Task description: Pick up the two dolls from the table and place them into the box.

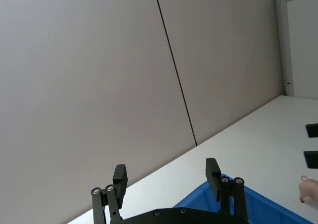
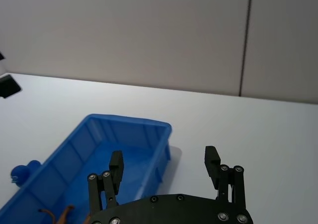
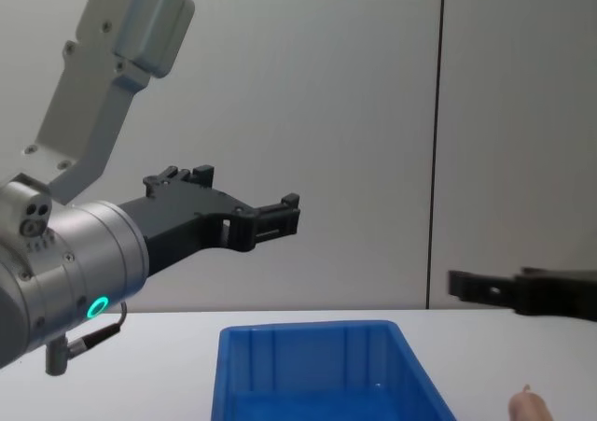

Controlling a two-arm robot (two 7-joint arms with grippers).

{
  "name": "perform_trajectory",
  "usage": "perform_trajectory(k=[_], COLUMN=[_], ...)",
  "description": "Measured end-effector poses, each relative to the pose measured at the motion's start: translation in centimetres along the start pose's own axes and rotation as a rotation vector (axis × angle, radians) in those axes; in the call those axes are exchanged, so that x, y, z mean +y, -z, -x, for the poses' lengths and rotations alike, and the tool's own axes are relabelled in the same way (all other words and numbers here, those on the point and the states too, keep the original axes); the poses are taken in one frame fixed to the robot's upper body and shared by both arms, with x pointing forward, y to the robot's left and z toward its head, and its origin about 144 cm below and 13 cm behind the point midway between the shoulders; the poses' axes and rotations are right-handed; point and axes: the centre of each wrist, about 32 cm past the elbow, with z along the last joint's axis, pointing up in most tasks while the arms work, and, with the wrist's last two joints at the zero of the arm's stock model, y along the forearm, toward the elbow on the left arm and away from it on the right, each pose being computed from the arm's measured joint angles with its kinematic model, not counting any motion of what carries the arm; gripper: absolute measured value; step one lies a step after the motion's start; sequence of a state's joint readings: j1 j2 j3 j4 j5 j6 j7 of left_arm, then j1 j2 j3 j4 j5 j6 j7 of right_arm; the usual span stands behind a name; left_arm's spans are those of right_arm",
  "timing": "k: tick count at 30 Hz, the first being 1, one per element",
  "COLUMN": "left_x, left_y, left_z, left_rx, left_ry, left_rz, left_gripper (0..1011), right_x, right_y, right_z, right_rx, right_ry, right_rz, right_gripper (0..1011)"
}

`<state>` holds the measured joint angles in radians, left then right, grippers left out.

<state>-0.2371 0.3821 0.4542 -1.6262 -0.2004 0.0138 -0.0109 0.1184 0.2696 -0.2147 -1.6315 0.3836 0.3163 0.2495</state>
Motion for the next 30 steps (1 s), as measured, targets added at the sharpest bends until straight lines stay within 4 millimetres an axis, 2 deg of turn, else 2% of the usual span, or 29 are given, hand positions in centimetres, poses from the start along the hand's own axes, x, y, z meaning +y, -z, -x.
perform_trajectory(k=[14, 30], left_x=[0.0, 0.0], left_y=[0.0, 0.0], left_z=[0.0, 0.0], left_rx=[0.000, 0.000], left_ry=[0.000, 0.000], left_rz=[0.000, 0.000], left_gripper=[1001, 1001], right_x=[-3.4, -3.7], right_y=[2.5, 3.6], right_z=[0.2, 0.8], right_rx=[0.112, 0.156], right_ry=[0.142, 0.167], right_rz=[0.109, 0.152], right_gripper=[1001, 1001])
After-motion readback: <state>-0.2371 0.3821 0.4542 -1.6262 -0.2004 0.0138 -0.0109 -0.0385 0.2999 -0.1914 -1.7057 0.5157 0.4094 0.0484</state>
